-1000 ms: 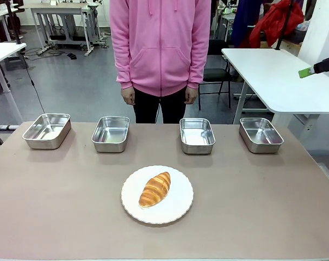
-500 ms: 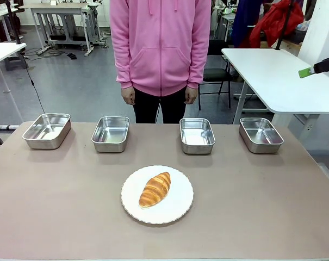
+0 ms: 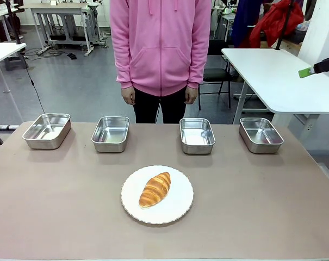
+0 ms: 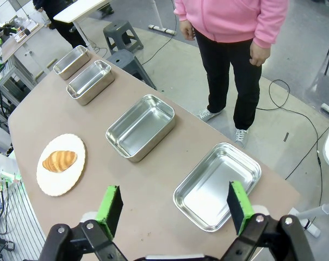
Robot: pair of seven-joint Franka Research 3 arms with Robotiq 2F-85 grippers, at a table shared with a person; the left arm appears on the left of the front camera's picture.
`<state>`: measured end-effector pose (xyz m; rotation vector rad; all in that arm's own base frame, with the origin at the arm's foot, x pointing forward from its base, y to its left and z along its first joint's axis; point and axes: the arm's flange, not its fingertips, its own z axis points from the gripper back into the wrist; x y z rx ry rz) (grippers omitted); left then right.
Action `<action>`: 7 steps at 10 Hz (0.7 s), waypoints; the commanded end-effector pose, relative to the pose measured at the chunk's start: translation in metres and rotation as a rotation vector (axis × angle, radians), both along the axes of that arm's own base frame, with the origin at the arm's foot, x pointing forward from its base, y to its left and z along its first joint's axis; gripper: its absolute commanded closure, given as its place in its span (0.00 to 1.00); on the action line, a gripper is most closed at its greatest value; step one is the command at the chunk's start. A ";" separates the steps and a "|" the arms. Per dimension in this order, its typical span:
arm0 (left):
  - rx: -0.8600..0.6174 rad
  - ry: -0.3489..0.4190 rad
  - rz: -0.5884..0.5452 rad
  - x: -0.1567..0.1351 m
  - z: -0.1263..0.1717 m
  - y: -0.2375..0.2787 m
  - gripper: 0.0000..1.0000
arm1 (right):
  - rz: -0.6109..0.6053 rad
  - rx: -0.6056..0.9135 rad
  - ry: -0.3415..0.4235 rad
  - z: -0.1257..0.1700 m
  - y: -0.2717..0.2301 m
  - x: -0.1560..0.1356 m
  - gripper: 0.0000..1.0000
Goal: Place the bread in the container.
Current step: Place the Butter Roll into the Airtight Container indicated by the human.
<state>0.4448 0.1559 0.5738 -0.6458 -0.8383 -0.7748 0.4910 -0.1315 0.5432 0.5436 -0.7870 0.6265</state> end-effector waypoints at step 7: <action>0.000 -0.008 -0.010 -0.001 0.001 0.000 0.00 | 0.004 0.005 -0.004 0.001 0.001 0.000 0.00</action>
